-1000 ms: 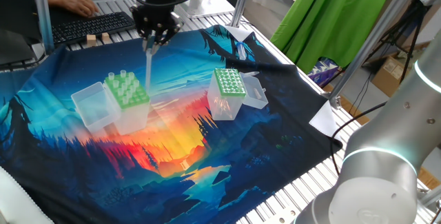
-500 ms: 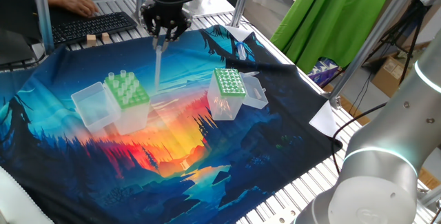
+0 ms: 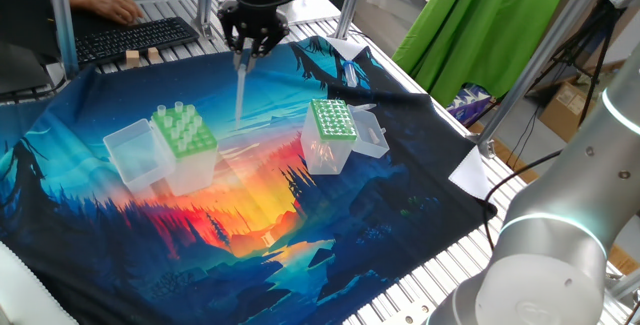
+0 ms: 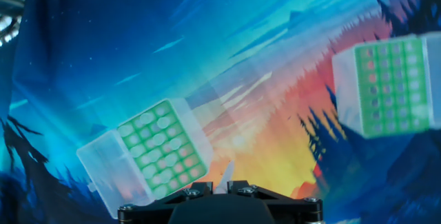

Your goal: Transfer all large pipette tips from one holder to another

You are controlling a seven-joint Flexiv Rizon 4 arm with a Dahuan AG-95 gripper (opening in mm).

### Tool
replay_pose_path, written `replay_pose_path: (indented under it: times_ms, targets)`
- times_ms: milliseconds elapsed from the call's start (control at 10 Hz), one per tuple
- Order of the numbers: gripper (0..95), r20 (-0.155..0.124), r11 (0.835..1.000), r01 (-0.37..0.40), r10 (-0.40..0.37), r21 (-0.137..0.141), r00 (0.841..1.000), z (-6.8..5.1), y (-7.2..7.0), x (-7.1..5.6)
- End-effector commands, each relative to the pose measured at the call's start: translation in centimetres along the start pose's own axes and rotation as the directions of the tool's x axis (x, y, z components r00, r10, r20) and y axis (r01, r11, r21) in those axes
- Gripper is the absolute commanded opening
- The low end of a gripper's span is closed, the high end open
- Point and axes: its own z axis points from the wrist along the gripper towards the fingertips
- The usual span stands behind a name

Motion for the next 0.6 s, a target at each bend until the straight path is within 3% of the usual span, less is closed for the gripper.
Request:
replay_pose_path:
  times_ms: [100,600]
  targets:
    - [0.0,0.004,0.999,0.035,-0.035,0.007,0.999,0.22,-0.31,-0.62]
    - [0.0,0.010,0.999,0.035,-0.035,0.007,0.999,0.55,-0.64,-1.34]
